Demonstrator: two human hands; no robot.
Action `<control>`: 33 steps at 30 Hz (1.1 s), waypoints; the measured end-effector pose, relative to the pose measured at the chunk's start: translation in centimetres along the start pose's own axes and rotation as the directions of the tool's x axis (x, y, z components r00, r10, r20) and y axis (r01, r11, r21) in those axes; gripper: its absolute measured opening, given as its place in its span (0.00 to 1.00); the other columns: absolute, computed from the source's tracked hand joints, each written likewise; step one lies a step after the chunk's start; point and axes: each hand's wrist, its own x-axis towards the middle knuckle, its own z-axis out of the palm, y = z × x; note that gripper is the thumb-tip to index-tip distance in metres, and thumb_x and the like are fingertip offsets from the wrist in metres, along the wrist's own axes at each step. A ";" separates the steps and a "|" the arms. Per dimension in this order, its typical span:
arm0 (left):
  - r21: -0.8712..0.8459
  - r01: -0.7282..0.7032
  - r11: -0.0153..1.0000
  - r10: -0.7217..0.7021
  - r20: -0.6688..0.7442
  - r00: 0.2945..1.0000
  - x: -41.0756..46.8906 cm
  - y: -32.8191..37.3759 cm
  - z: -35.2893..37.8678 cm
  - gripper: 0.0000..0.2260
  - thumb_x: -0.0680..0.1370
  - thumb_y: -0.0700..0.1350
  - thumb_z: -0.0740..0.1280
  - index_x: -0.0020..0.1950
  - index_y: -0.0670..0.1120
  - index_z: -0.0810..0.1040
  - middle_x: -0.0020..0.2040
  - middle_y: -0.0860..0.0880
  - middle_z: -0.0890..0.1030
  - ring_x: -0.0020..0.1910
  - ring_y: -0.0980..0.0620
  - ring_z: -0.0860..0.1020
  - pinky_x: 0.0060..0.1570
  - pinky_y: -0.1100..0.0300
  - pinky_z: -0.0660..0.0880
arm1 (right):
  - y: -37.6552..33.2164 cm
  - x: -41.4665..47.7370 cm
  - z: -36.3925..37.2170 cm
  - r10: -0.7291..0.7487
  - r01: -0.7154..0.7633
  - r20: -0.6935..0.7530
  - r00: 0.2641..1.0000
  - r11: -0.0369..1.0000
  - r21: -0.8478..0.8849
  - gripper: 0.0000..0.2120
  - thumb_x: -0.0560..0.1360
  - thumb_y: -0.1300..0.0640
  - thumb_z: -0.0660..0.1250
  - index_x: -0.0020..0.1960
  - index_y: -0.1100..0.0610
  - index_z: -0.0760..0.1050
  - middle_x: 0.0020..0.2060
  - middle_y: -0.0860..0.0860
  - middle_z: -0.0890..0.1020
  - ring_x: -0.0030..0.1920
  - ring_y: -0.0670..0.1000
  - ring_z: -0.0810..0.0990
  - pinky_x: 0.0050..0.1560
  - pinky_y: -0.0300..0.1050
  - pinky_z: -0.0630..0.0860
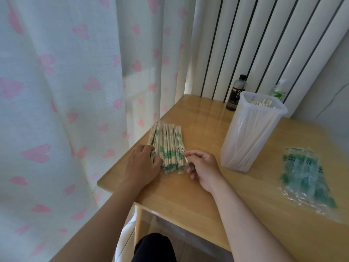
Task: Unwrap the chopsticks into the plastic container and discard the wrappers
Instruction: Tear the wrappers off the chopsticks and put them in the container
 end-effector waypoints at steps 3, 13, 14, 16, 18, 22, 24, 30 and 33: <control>-0.005 -0.028 1.000 0.028 0.012 1.000 -0.3 -0.1 -0.2 0.19 0.79 0.52 0.63 0.67 0.46 0.76 0.65 0.48 0.75 0.59 0.48 0.75 0.59 0.49 0.75 | -0.1 -0.6 -0.9 0.036 -0.040 0.023 0.999 0.976 0.216 0.09 0.80 0.69 0.64 0.52 0.66 0.83 0.32 0.58 0.79 0.29 0.52 0.76 0.25 0.42 0.70; 0.250 -0.489 0.836 0.507 -0.009 0.862 0.2 6.6 1.1 0.23 0.77 0.51 0.63 0.72 0.49 0.72 0.68 0.45 0.76 0.65 0.42 0.75 0.67 0.44 0.68 | -1.7 -4.1 -7.1 0.050 -0.183 0.222 0.974 0.753 0.632 0.05 0.71 0.65 0.65 0.42 0.61 0.80 0.29 0.52 0.73 0.22 0.45 0.70 0.17 0.35 0.64; 0.257 -0.543 0.799 0.563 -0.002 0.827 0.4 8.3 1.5 0.22 0.77 0.53 0.61 0.71 0.49 0.72 0.67 0.45 0.77 0.64 0.42 0.76 0.67 0.44 0.69 | -1.9 -4.5 -7.9 0.020 -0.190 0.252 0.968 0.716 0.672 0.03 0.69 0.64 0.67 0.41 0.61 0.80 0.28 0.52 0.72 0.22 0.45 0.69 0.16 0.34 0.63; 0.263 -0.616 0.743 0.635 0.016 0.773 0.6 11.3 2.3 0.19 0.79 0.55 0.58 0.66 0.50 0.76 0.62 0.47 0.79 0.61 0.44 0.77 0.67 0.43 0.69 | -2.4 -5.2 -9.6 -0.076 -0.184 0.300 0.951 0.642 0.745 0.07 0.61 0.65 0.75 0.39 0.62 0.81 0.28 0.52 0.72 0.21 0.44 0.69 0.15 0.34 0.64; 0.237 -0.676 0.698 0.684 0.056 0.727 0.9 13.5 3.2 0.17 0.81 0.54 0.56 0.57 0.48 0.80 0.51 0.48 0.81 0.51 0.43 0.80 0.58 0.45 0.74 | -2.8 -6.0 -11.4 -0.141 -0.169 0.303 0.942 0.580 0.797 0.14 0.55 0.66 0.80 0.38 0.63 0.81 0.28 0.53 0.72 0.21 0.45 0.70 0.15 0.34 0.65; 0.071 -0.714 0.696 0.693 0.191 0.695 0.4 16.8 4.1 0.16 0.83 0.53 0.56 0.45 0.44 0.74 0.38 0.45 0.77 0.37 0.38 0.77 0.34 0.52 0.69 | -3.9 -7.3 -14.3 -0.142 0.009 0.077 0.987 0.522 0.853 0.12 0.69 0.64 0.62 0.47 0.66 0.81 0.32 0.56 0.75 0.26 0.48 0.74 0.21 0.35 0.70; 0.055 -0.706 0.706 0.676 0.241 0.696 -0.3 18.3 4.5 0.13 0.84 0.53 0.57 0.46 0.45 0.71 0.40 0.44 0.79 0.40 0.38 0.78 0.34 0.52 0.65 | -4.4 -7.8 -15.3 -0.183 0.123 -0.013 0.983 0.607 0.785 0.13 0.73 0.65 0.60 0.54 0.64 0.80 0.34 0.55 0.78 0.29 0.49 0.76 0.26 0.36 0.72; 0.266 -0.701 0.661 0.658 0.242 0.713 -2.2 21.0 4.9 0.15 0.85 0.57 0.50 0.52 0.48 0.67 0.44 0.48 0.80 0.43 0.39 0.80 0.37 0.52 0.70 | -4.7 -8.2 -16.6 -0.187 0.296 -0.258 0.948 0.816 0.496 0.09 0.81 0.58 0.68 0.53 0.63 0.83 0.31 0.53 0.75 0.29 0.50 0.72 0.29 0.42 0.66; 0.373 -0.702 0.607 0.675 0.225 0.703 -2.4 21.8 5.5 0.16 0.85 0.58 0.47 0.54 0.48 0.67 0.46 0.49 0.81 0.43 0.40 0.81 0.37 0.53 0.72 | -4.1 -8.3 -15.5 -0.165 0.290 -0.279 0.946 0.814 0.503 0.10 0.81 0.58 0.69 0.54 0.65 0.83 0.30 0.53 0.74 0.28 0.50 0.71 0.28 0.43 0.65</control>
